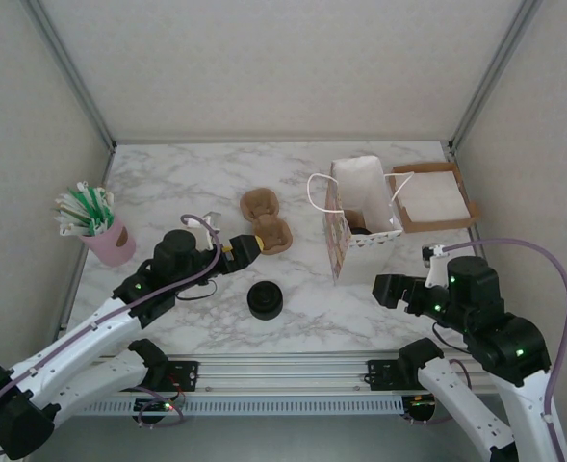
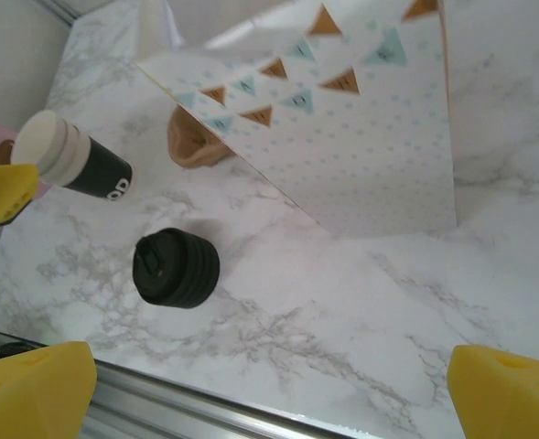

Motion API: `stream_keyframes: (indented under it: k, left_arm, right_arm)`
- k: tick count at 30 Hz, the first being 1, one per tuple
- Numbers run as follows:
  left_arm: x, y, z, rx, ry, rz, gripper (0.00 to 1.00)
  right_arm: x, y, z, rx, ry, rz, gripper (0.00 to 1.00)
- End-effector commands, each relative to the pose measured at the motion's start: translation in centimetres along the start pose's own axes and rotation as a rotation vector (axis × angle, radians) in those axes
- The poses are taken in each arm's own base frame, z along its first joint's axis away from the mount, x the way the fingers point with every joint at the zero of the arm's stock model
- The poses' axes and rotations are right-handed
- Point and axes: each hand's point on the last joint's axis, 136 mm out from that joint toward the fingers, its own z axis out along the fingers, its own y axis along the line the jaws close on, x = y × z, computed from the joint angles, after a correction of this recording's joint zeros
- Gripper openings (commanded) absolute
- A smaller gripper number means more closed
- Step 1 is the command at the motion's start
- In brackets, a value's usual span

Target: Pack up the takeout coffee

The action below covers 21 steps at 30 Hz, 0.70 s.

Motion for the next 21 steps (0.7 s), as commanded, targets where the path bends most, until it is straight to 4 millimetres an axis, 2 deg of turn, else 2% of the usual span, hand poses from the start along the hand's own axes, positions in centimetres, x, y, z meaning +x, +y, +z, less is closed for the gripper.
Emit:
stream_keyframes:
  k: [1,6,9,13,17,21]
  left_arm:
    - [-0.6,0.1,0.6,-0.002,-0.04,-0.012,1.0]
    - [-1.1,1.0,1.3,-0.078,-0.056,0.012,1.0]
    - [-2.1,1.0,0.8,-0.129,-0.082,0.046,1.0]
    - [-3.9,0.5,-0.6,-0.197,-0.128,0.108,1.0]
    - [-6.0,0.2,-2.3,-0.283,-0.176,0.16,0.99]
    - [-8.2,0.9,-4.1,-0.4,-0.194,0.185,0.96]
  right_arm:
    - [0.5,0.2,1.1,-0.036,0.004,0.023,0.99]
    - [1.0,0.5,2.3,-0.074,0.02,0.028,0.99]
    - [0.9,1.4,2.5,-0.131,0.021,0.019,0.99]
    - [1.0,3.5,2.0,-0.258,0.008,-0.007,0.99]
    - [0.8,4.3,1.8,-0.304,0.004,-0.024,0.99]
    - [0.4,5.2,2.4,-0.344,0.023,-0.03,0.99]
